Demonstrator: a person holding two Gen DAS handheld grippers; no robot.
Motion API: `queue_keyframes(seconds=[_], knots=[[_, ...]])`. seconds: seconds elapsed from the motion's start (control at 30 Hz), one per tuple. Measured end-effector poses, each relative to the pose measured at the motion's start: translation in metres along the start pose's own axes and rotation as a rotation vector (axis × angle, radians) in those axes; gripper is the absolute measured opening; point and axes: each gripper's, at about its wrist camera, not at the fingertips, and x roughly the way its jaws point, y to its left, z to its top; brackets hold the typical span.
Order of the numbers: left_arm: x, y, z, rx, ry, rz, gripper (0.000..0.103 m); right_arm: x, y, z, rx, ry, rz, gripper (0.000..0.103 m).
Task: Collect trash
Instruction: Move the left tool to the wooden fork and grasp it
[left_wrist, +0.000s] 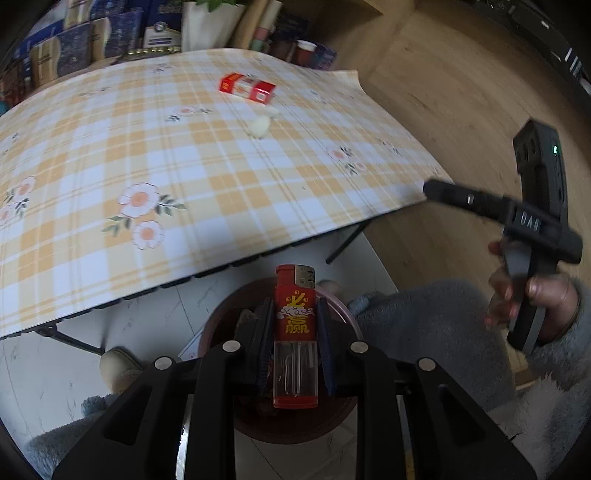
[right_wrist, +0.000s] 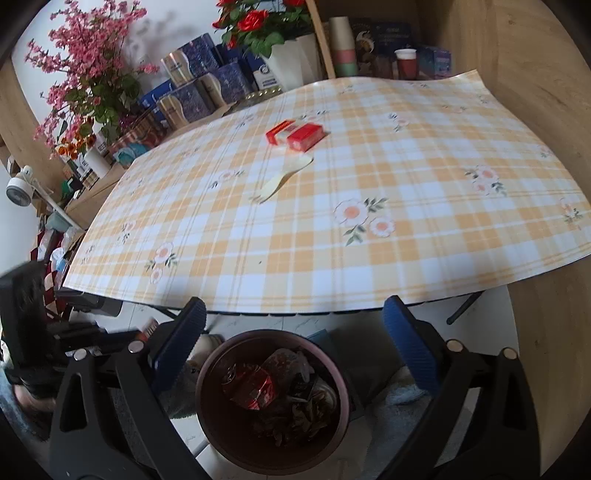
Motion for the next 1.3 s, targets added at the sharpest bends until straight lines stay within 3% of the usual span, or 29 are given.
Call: queue_keyframes(seconds=[0.5,0.57,0.6,0.63,0.7,0.9,1.07,1.3], knots=[[0.058,-0.025,-0.012,0.094,0.154,-0.028,0.023,-0.006,-0.012,-0.005,0.025,-0.001,-0.037,0.096],[0.061,-0.027,-0.012,0.106,0.157,-0.031,0.038,-0.005,-0.012,-0.006,0.026,0.002,-0.038,0.097],[0.059,-0.028,-0.012,0.113,0.142,-0.017,0.054,-0.004,-0.011,-0.006,0.024,0.003,-0.038,0.097],[0.055,-0.029,-0.012,0.115,0.124,-0.008,0.060,-0.004,-0.010,-0.006,0.021,0.005,-0.039,0.097],[0.047,-0.026,-0.009,0.109,0.084,0.002,0.065,-0.001,-0.009,-0.007,0.011,0.014,-0.047,0.097],[0.015,-0.008,0.005,0.075,-0.081,0.129,0.087,0.005,-0.006,-0.005,0.001,0.016,-0.045,0.097],[-0.014,0.012,0.021,0.041,-0.209,0.248,0.092,0.008,-0.003,0.001,-0.017,0.010,-0.028,0.097],[-0.042,0.036,0.040,-0.031,-0.304,0.302,0.092,0.015,-0.006,0.006,-0.018,0.028,-0.006,0.097]])
